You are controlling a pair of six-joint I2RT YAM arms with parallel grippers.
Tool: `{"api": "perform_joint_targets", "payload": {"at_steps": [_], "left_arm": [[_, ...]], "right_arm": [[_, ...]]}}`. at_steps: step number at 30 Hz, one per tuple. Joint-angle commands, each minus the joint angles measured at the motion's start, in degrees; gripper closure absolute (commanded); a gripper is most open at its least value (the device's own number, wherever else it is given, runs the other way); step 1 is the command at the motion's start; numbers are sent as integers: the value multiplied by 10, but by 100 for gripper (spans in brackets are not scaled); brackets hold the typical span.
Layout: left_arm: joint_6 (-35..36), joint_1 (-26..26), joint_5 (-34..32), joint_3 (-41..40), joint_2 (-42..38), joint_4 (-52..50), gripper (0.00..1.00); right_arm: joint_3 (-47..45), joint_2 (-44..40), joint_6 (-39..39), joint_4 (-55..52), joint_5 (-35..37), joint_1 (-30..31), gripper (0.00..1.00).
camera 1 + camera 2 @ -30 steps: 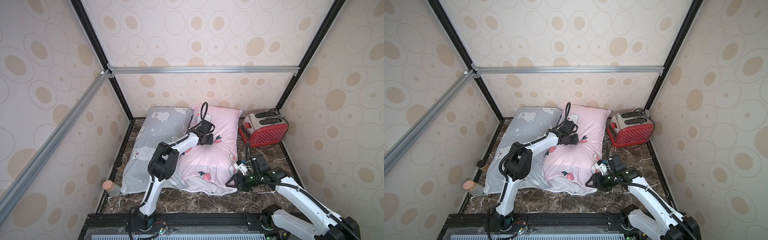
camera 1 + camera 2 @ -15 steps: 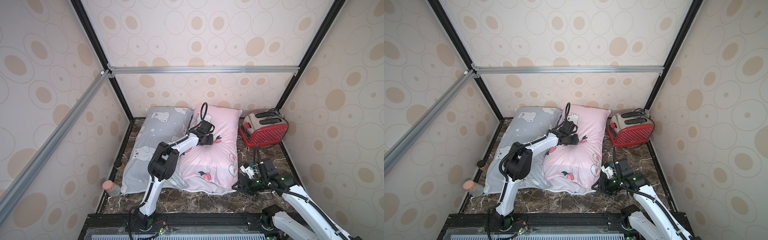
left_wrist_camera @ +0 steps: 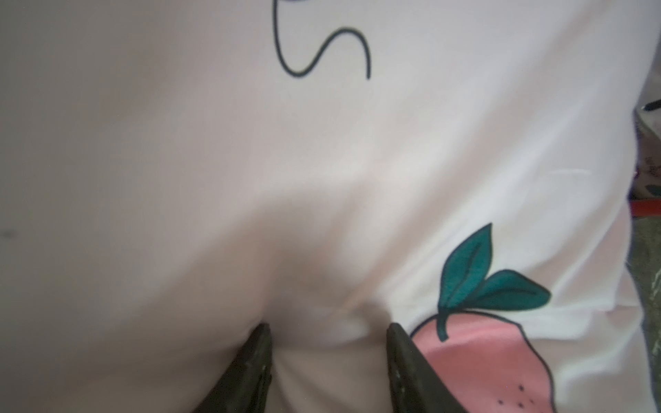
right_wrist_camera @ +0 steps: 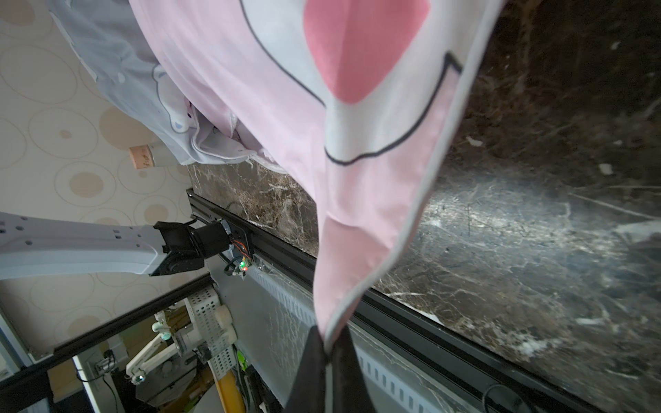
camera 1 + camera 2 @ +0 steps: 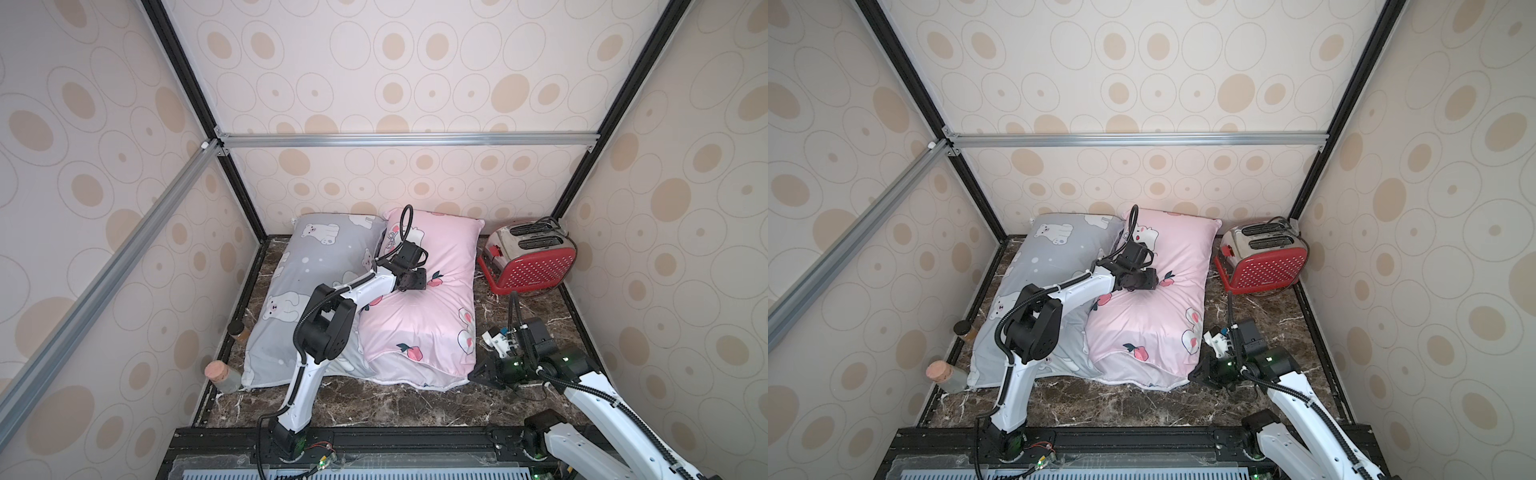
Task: Zip up pillowcases
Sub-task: Pick up the pillowcase from the center of the board.
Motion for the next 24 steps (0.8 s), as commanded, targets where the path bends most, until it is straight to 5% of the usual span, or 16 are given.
{"api": "perform_joint_targets", "payload": {"at_steps": [1,6,9,12,14,18,24], "left_arm": [[10,22,-33,-20,-29,-51,37],[31,18,-56,-46,-147,-93,16],[24,6,-56,-94,-257,-124,17],[7,-39,-26,-153,-340,-157,23],[-35,-70,76,-204,-366,-139,27],[-181,-110,232,-355,-407,61,39],[-286,-149,289,-441,-403,224,62]], "right_arm": [[-11,-8,-3,9,-1,-4,99],[-18,-14,-10,19,-12,-4,100],[-26,-21,-2,41,-25,-6,100],[-34,-25,16,76,-46,-7,100],[-38,-24,26,99,-58,-7,100],[-33,-27,36,111,-60,-7,100],[-30,-25,69,163,-75,-7,100]]}}
